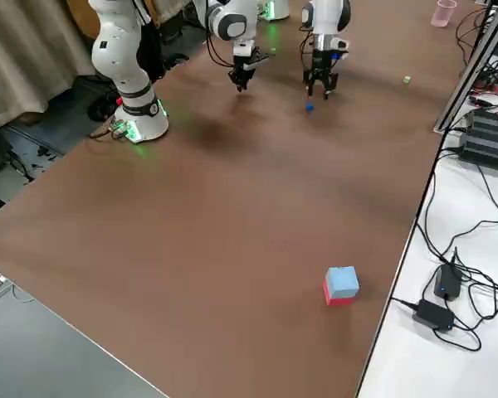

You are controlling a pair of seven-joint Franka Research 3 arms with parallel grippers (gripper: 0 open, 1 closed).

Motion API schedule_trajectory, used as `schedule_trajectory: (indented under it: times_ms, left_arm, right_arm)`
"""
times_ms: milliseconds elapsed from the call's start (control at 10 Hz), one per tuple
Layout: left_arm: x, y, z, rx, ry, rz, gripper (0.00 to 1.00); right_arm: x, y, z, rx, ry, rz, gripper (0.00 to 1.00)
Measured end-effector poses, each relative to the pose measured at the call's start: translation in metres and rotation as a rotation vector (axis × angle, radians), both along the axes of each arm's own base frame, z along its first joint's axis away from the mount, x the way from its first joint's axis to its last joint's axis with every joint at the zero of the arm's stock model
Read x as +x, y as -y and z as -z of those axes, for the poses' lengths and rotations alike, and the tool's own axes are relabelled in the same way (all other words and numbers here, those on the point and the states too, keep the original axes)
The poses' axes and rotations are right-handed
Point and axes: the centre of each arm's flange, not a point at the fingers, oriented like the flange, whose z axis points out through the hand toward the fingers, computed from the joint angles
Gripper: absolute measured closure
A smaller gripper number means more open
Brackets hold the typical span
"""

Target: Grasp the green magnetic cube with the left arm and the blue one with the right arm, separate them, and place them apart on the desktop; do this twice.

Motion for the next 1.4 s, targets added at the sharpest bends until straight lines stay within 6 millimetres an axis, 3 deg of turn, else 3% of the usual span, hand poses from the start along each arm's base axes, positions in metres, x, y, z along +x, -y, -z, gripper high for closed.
schedule_trajectory:
  times_ms: [100, 300, 500, 600, 800, 1000, 1400]
  left_arm:
    - [0.024, -0.021, -0.023, 0.032, 0.02, 0.005, 0.0]
    - [0.074, -0.083, -0.088, 0.119, 0.025, 0.043, 0.0]
    - [0.113, -0.155, -0.146, 0.187, 0.028, 0.092, 0.0]
    - [0.129, -0.196, -0.17, 0.223, 0.018, 0.121, 0.0]
    - [0.144, -0.277, -0.212, 0.295, -0.035, 0.207, 0.0]
    - [0.142, -0.336, -0.24, 0.342, -0.06, 0.347, 0.0]
    - [0.122, -0.41, -0.281, 0.39, -0.052, 0.728, 0.0]
  right_arm:
    - [-0.005, -0.004, -0.002, 0.005, 0.003, -0.014, 0.66]
    - [-0.002, -0.01, -0.013, 0.026, 0.025, -0.018, 0.37]
    - [0.022, -0.023, -0.036, 0.077, 0.068, 0.011, 0.08]
    - [0.047, -0.027, -0.049, 0.106, 0.093, 0.042, 0.0]
    - [0.115, -0.01, -0.07, 0.141, 0.146, 0.135, 0.0]
    - [0.165, 0.004, -0.074, 0.155, 0.168, 0.204, 0.0]
    - [0.23, -0.015, -0.046, 0.161, 0.165, -0.059, 0.0]
